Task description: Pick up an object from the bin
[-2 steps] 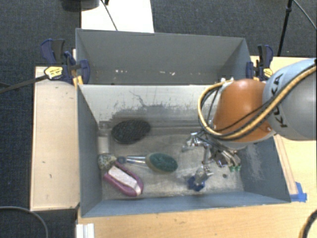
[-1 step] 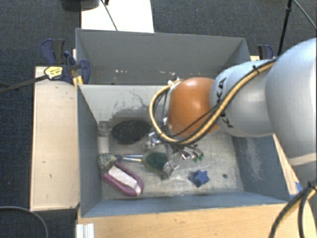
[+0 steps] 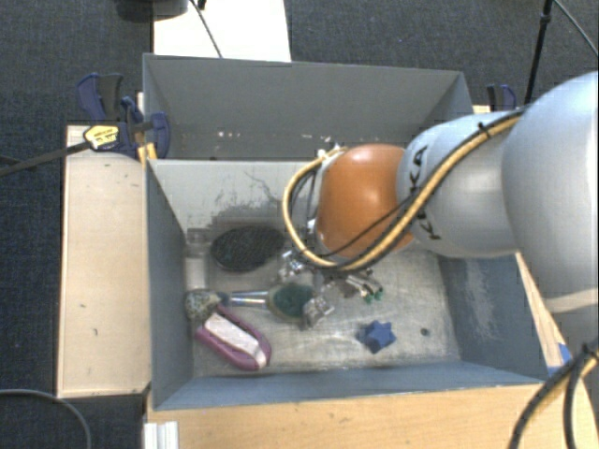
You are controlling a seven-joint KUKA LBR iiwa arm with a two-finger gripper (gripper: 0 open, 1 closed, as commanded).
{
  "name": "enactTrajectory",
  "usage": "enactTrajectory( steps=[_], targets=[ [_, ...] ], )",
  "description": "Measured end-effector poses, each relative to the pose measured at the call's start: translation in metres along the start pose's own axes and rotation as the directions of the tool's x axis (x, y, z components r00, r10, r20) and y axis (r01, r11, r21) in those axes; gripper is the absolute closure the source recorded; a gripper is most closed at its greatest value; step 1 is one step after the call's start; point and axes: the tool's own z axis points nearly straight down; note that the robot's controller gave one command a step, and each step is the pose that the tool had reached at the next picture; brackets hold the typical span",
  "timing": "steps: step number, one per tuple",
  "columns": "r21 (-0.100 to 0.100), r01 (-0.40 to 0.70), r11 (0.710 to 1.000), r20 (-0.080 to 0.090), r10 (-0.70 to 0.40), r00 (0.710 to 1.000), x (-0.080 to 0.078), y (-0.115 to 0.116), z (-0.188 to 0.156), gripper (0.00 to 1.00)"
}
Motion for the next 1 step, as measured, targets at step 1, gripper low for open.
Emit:
enactTrajectory(
  steps=[1],
  targets=[
    [0.0,0.073,0.997,-0.007,-0.073,0.997,-0.0219,-0.0133,-0.1902,1.0]
  ],
)
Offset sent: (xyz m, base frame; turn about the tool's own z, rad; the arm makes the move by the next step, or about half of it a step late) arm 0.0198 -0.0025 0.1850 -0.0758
